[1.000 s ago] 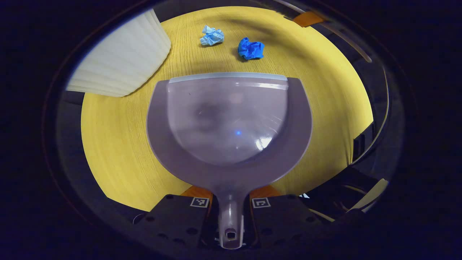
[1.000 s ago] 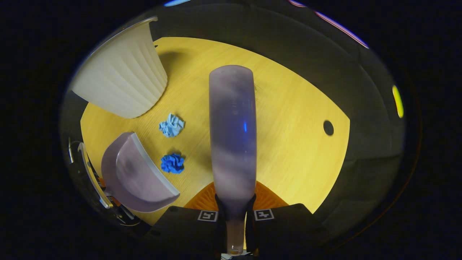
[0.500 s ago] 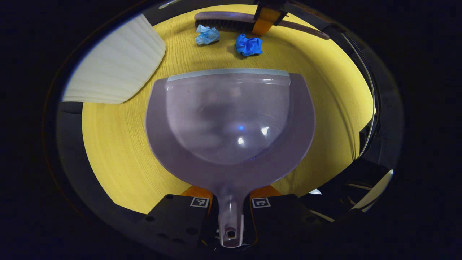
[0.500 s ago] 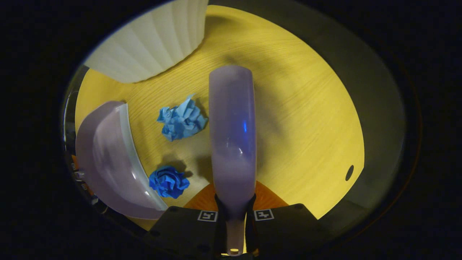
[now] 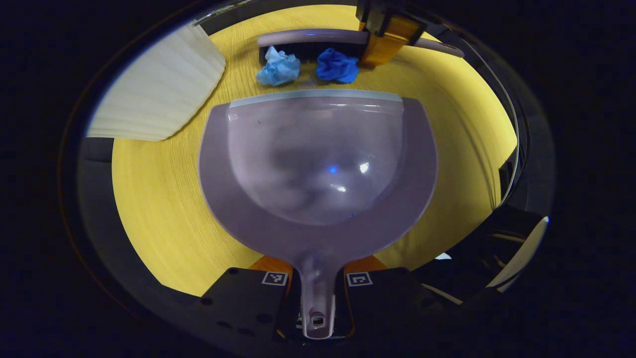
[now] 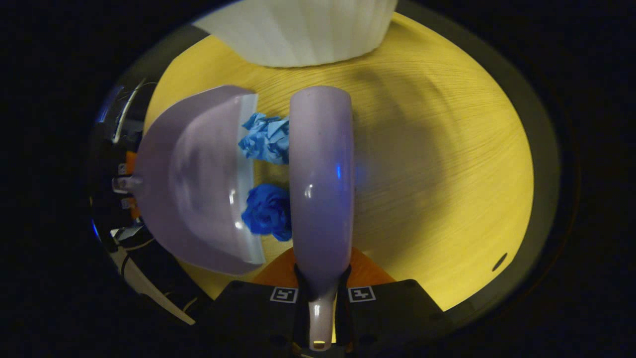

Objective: Pick up the small broom and dustpan from the desktop, sweep the trash into the dustpan with the broom, and then empty the trash into the garbage bin.

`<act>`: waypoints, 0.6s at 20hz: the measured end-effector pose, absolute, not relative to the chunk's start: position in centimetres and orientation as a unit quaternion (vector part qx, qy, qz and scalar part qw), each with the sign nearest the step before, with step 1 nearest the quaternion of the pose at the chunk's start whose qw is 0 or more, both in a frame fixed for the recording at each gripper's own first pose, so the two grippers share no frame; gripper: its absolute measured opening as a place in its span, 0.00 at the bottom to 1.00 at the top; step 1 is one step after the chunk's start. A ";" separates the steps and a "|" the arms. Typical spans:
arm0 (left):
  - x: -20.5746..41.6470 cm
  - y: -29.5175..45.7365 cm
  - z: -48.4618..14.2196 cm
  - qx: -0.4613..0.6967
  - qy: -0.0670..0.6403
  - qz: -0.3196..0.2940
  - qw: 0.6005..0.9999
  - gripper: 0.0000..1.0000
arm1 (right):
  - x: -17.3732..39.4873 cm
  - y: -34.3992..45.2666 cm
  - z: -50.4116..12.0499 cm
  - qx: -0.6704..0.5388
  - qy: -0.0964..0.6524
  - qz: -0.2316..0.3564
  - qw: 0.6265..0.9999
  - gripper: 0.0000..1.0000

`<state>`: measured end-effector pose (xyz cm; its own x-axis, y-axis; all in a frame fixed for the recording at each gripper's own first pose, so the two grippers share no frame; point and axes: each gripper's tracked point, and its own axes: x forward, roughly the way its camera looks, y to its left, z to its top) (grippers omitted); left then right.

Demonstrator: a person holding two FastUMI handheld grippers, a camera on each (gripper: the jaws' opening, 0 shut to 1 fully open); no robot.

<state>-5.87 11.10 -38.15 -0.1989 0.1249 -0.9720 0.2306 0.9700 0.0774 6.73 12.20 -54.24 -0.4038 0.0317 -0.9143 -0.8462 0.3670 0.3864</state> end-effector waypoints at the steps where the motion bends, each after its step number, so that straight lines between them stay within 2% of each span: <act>1: -5.8 11.2 -38.1 0.120 0.771 -0.047 0.623 0.27 | 6.8 12.2 -54.4 -0.291 0.691 0.490 0.444 0.22; 8: -6.0 12.0 -38.3 0.142 0.760 -0.065 0.630 0.27 | 7.8 12.8 -52.7 -0.194 0.731 0.538 0.372 0.22; 10: -5.8 11.9 -38.6 0.145 0.748 -0.065 0.644 0.27 | 8.6 13.1 -52.5 -0.162 0.730 0.537 0.389 0.22; 12: -5.2 11.9 -38.5 0.154 0.730 -0.062 0.663 0.27 | 10.3 13.2 -52.0 -0.162 0.691 0.531 0.463 0.22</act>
